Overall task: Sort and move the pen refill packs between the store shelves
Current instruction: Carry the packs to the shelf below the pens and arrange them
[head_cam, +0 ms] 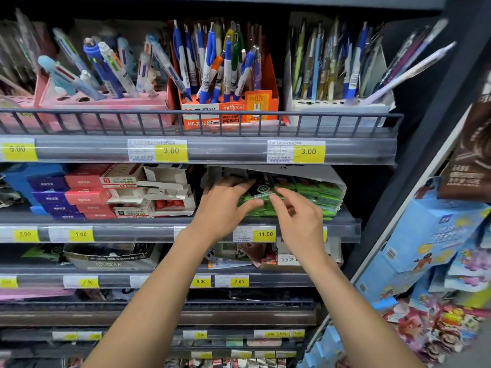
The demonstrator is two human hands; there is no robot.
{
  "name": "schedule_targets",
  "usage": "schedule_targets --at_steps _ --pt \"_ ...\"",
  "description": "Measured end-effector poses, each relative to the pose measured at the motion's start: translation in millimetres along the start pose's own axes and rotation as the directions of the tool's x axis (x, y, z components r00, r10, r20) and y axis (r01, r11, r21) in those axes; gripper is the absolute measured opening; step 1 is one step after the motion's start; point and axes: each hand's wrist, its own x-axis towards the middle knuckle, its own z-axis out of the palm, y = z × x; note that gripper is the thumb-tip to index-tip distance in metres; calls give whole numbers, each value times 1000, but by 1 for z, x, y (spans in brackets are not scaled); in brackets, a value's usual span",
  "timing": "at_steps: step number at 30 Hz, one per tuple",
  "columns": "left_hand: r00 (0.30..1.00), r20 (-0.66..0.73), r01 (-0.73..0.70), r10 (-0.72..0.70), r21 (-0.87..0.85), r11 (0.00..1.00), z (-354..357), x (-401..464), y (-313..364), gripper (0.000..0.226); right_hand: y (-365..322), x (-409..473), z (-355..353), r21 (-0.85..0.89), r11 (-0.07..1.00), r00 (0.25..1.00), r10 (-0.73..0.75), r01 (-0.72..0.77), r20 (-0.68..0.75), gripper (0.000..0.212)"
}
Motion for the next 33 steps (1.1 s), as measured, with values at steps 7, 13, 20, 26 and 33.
schedule_targets --at_steps 7,13,20,26,33 --pt "999 -43 2 -4 -64 998 5 0 -2 59 26 0 -7 -210 968 977 -169 140 -128 22" --pt "999 -51 5 -10 -107 994 2 2 3 69 30 1 -9 -226 961 970 -196 161 -141 22" --pt "984 -162 30 -69 -229 973 11 -2 6 44 35 10 -25 -235 967 983 -132 100 -128 21" --pt "984 -168 8 -51 -252 968 15 -2 10 46 37 11 -28 -307 944 990 -135 117 -40 28" --pt "931 -350 96 -106 -46 994 44 -16 22 63 60 -3 -40 -528 821 932 -335 216 -140 41"
